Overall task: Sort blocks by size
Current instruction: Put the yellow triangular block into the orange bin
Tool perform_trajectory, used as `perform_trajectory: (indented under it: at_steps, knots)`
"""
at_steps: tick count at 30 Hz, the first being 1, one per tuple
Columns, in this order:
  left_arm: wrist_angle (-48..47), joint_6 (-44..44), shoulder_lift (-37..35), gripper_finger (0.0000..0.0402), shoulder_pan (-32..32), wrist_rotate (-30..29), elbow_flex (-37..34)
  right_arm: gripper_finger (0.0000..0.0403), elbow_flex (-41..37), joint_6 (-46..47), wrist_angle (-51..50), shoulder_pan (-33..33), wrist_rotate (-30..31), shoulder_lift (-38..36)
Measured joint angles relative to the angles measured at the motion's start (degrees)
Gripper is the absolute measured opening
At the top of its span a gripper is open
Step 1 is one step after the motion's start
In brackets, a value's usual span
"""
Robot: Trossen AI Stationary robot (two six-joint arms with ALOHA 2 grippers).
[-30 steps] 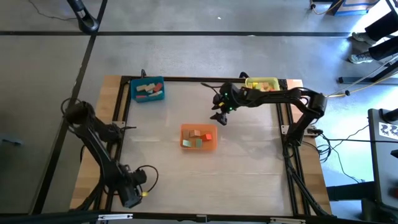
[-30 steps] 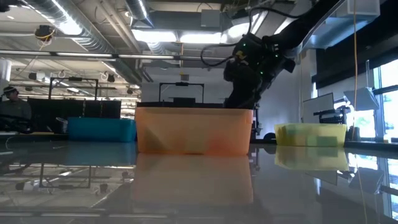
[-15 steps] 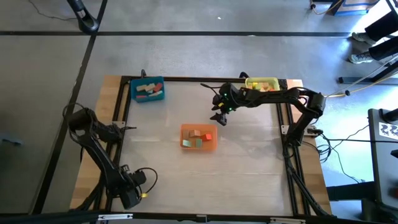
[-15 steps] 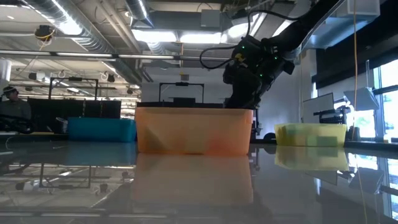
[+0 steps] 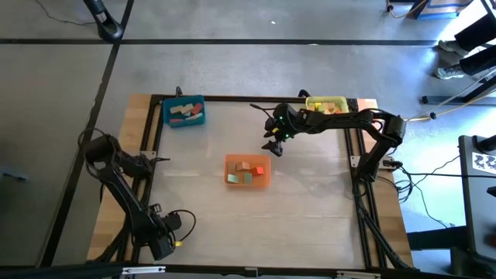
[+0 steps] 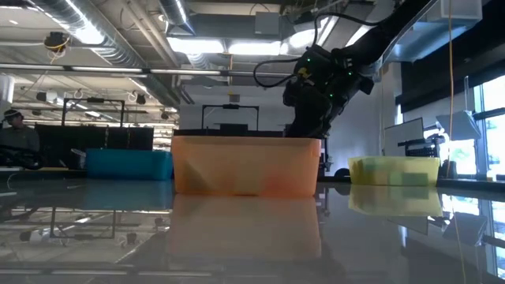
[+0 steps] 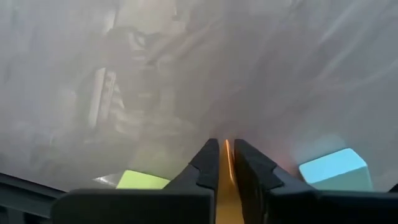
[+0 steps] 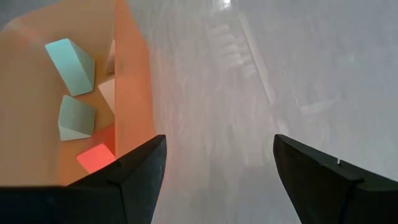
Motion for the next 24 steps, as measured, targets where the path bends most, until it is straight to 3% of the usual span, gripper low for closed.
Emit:
perform_trajectory:
  at_steps: [13,24]
  knots:
    - [-0.11,4.51,-7.27,0.0012,5.66,-0.36,0.03,0.0293,0.0,0.04,-0.02,0.0,-0.02,0.0]
    - [0.15,10.15,-15.95,0.0017,14.19,-7.96,0.08,0.0293,0.0,0.04,-0.18,0.0,-0.02,0.0]
